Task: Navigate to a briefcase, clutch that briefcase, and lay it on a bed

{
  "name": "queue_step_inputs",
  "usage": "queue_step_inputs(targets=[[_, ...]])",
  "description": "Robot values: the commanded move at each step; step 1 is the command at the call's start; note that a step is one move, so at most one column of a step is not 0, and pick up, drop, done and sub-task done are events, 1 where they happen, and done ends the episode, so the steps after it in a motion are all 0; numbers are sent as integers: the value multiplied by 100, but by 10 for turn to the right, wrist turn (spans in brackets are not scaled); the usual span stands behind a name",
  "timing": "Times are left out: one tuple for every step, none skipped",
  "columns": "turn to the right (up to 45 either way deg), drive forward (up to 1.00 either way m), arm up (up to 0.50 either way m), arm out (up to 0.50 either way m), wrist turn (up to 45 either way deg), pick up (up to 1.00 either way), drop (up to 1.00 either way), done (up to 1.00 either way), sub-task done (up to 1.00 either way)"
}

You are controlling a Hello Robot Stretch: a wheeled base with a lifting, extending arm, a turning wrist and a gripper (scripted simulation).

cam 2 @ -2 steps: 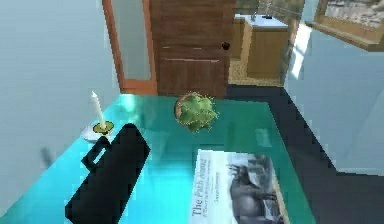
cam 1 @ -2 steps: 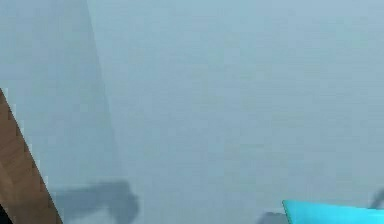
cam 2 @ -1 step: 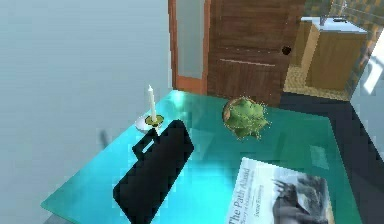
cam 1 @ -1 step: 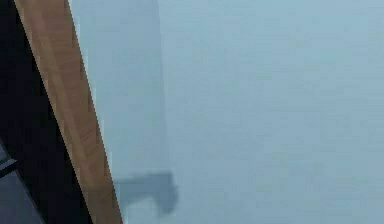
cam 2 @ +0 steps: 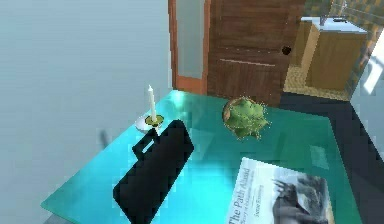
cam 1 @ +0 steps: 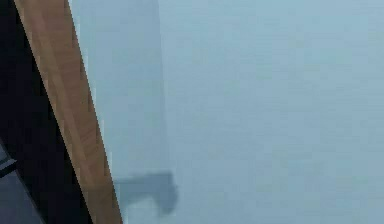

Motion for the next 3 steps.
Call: queue_step_inputs(targets=[[0, 0, 36, 0, 0, 0, 0, 0, 0], [0, 0, 0, 14, 0, 0, 0, 0, 0], [0, 0, 0, 0, 450, 0, 0, 0, 0]])
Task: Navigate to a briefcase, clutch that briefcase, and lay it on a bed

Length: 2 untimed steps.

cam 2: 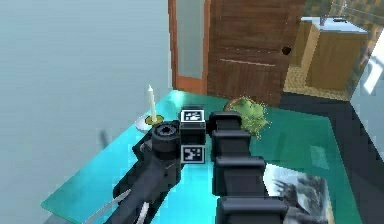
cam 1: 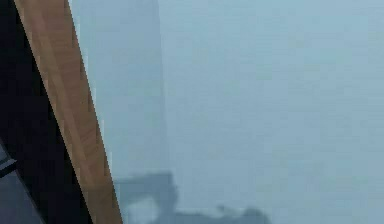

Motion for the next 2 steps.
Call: queue_step_inputs(targets=[[0, 0, 0, 0, 450, 0, 0, 0, 0], [0, 0, 0, 0, 450, 0, 0, 0, 0]])
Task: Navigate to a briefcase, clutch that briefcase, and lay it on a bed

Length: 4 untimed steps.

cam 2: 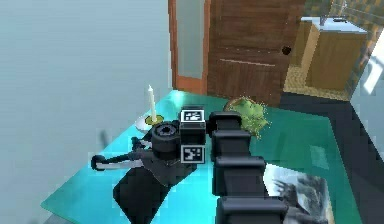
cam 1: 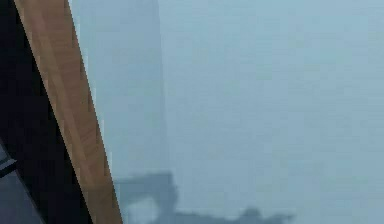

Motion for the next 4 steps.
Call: queue_step_inputs(targets=[[0, 0, 0, 0, 30, 0, 0, 0, 0], [0, 0, -30, 0, 0, 0, 0, 0, 0], [0, 0, 0, 0, 0, 100, 0, 0, 0], [0, 0, 10, 0, 0, 0, 0, 0, 0]])
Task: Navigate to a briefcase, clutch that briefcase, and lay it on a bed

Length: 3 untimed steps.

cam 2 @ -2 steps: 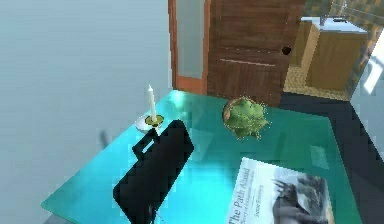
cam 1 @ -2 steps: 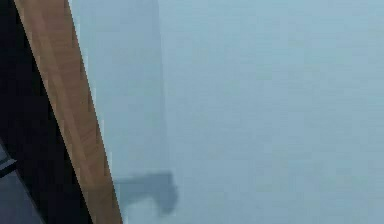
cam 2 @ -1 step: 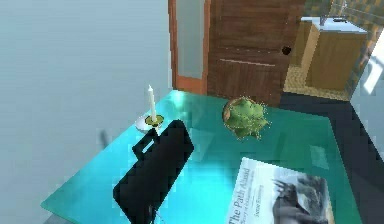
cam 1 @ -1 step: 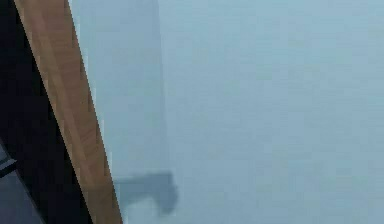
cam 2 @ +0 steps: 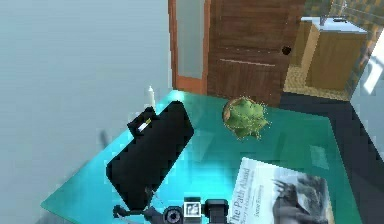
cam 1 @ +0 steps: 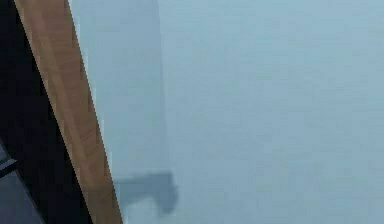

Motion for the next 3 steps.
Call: queue_step_inputs(targets=[[0, 0, 22, 0, 0, 0, 0, 0, 0], [0, 0, 0, 0, -450, 0, 0, 0, 0], [0, 0, 0, 0, -420, 0, 0, 0, 0]])
